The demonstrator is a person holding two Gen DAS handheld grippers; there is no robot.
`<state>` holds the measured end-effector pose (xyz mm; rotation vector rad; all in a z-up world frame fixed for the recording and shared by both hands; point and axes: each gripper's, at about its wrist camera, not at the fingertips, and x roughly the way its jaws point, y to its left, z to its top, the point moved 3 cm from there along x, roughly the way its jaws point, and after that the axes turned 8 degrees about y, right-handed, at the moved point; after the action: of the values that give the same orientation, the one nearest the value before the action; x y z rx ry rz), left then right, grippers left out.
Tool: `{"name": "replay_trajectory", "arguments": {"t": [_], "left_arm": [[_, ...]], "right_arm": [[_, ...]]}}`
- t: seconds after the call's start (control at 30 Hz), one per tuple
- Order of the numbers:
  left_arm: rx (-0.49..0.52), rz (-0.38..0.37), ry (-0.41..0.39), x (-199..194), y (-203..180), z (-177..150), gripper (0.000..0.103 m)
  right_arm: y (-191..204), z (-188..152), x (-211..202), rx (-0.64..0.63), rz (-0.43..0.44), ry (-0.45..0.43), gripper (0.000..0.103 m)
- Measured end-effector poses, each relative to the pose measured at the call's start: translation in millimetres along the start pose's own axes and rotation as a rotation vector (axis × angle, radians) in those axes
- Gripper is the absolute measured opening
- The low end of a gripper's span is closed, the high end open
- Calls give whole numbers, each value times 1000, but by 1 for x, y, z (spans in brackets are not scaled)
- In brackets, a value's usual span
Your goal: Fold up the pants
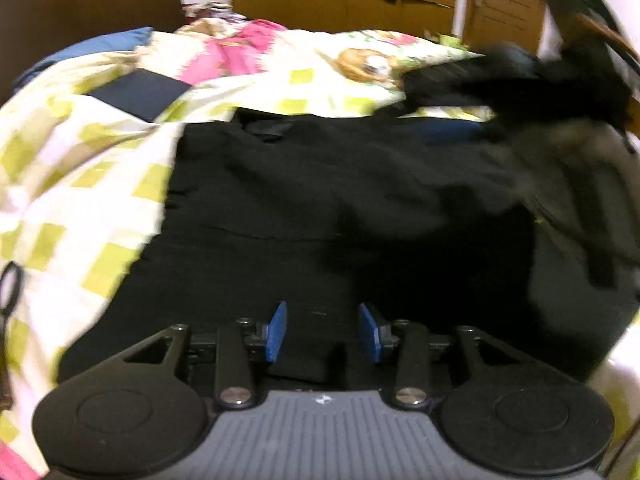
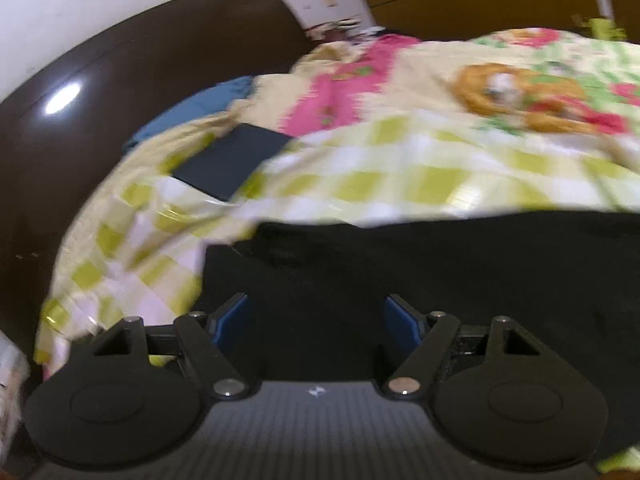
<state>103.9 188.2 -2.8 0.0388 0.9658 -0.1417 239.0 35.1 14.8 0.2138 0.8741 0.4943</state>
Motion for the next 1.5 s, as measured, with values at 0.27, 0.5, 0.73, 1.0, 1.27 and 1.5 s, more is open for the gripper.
{"name": "replay_trajectory", "arguments": {"t": [0.27, 0.5, 0.73, 1.0, 1.27, 1.5], "left_arm": [[127, -109, 10, 13, -94, 6, 54], [215, -180, 8, 20, -173, 21, 59], [301, -180, 31, 23, -231, 27, 60], [342, -176, 60, 29, -266, 29, 60], [352, -206, 53, 19, -279, 20, 60], [361, -163, 72, 23, -270, 1, 61]], "right_arm": [[-161, -93, -164, 292, -431, -109, 75], [-267, -156, -250, 604, -537, -190, 76], [-325, -167, -242, 780, -422, -280, 77], [-343, -170, -263, 857, -261, -350, 6], [-343, -192, -340, 867, -328, -443, 4], [-340, -214, -346, 808, -558, -267, 4]]}}
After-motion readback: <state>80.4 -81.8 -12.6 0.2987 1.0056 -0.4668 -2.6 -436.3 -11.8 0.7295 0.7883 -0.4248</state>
